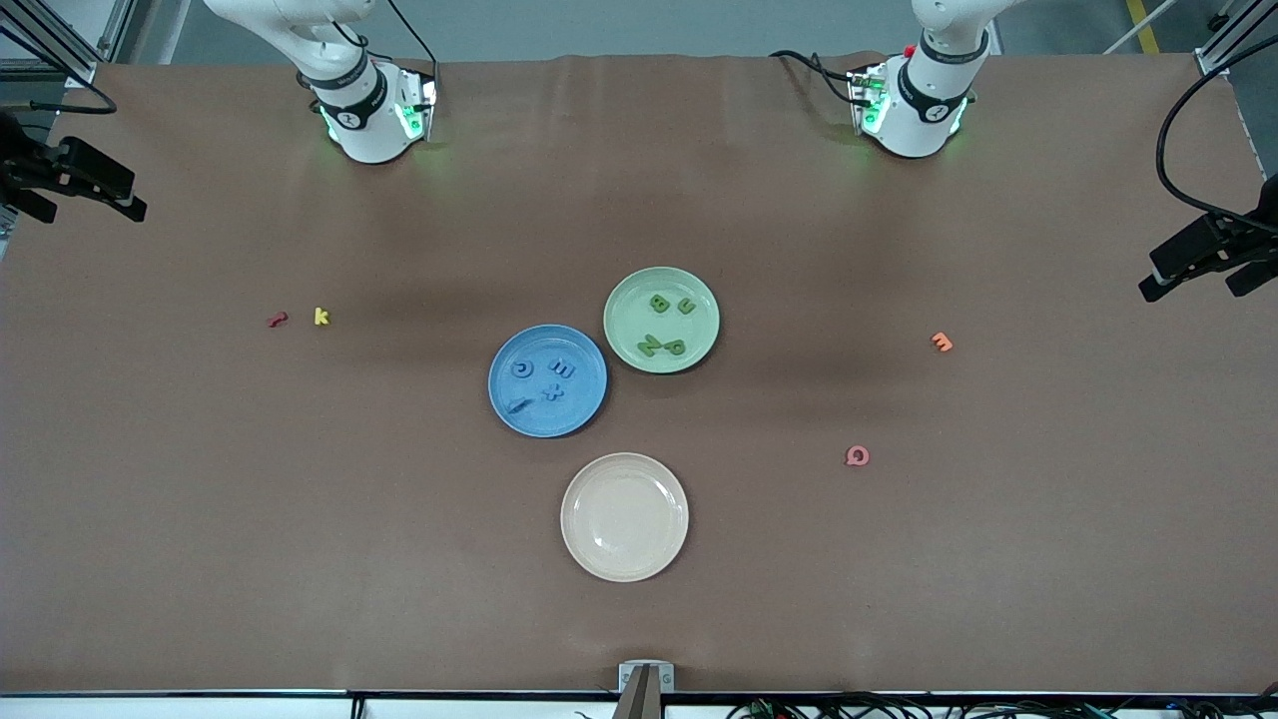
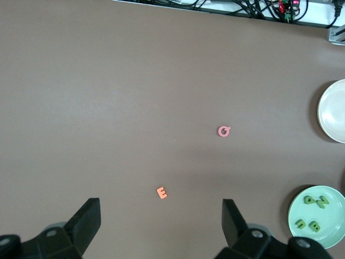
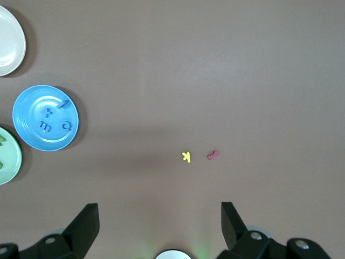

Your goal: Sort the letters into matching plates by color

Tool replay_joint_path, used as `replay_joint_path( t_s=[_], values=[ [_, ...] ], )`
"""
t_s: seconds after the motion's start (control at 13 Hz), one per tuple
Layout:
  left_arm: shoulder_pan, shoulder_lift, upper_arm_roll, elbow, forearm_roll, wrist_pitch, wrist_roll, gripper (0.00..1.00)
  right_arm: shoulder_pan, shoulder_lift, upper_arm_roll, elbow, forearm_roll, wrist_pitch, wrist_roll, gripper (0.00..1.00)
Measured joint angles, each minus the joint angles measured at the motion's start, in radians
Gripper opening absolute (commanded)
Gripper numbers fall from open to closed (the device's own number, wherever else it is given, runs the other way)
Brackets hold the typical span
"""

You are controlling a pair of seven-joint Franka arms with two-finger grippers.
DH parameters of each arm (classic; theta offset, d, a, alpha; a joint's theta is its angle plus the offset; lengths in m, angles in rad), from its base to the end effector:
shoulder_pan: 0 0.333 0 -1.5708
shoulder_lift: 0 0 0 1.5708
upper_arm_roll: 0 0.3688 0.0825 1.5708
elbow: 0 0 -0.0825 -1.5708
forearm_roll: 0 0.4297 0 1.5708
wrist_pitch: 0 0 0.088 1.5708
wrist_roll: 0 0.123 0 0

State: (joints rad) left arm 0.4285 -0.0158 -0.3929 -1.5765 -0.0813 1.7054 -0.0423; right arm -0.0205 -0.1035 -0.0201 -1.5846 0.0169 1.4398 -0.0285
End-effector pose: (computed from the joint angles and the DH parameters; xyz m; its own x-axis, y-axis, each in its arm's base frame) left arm 0.6107 0.0107 0.6804 0.9864 0.0874 0.1393 0.0766 -0.9938 0.0811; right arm 0.5470 -0.0207 0.7025 0.9991 -0.0097 -0.0407 -0.0105 -0.9997 -0.0201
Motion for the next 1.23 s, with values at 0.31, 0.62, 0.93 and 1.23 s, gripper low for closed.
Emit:
replay_joint_path(
  t_s=[0.31, 0.62, 0.93, 1.23],
  values=[
    [-0.337, -0.007, 0.315, 0.003, 0.0, -0.017, -0.001, 0.99, 0.0, 0.0, 0.0, 0.0, -0.016, 0.003, 0.0, 1.0],
    [-0.433, -0.017, 0.411, 0.004, 0.0, -0.023, -0.001, 0.99, 0.0, 0.0, 0.0, 0.0, -0.016, 0.003, 0.0, 1.0],
    [-0.432, -0.018, 0.413, 0.004, 0.0, -0.023, -0.001, 1.0, 0.0, 0.0, 0.0, 0.0, -0.016, 0.002, 0.0, 1.0],
    [-0.432, -0.018, 0.413, 0.005, 0.011, -0.023, -0.001, 1.0, 0.0, 0.0, -0.002, 0.0, -0.016, 0.0, 0.0, 1.0]
  ],
)
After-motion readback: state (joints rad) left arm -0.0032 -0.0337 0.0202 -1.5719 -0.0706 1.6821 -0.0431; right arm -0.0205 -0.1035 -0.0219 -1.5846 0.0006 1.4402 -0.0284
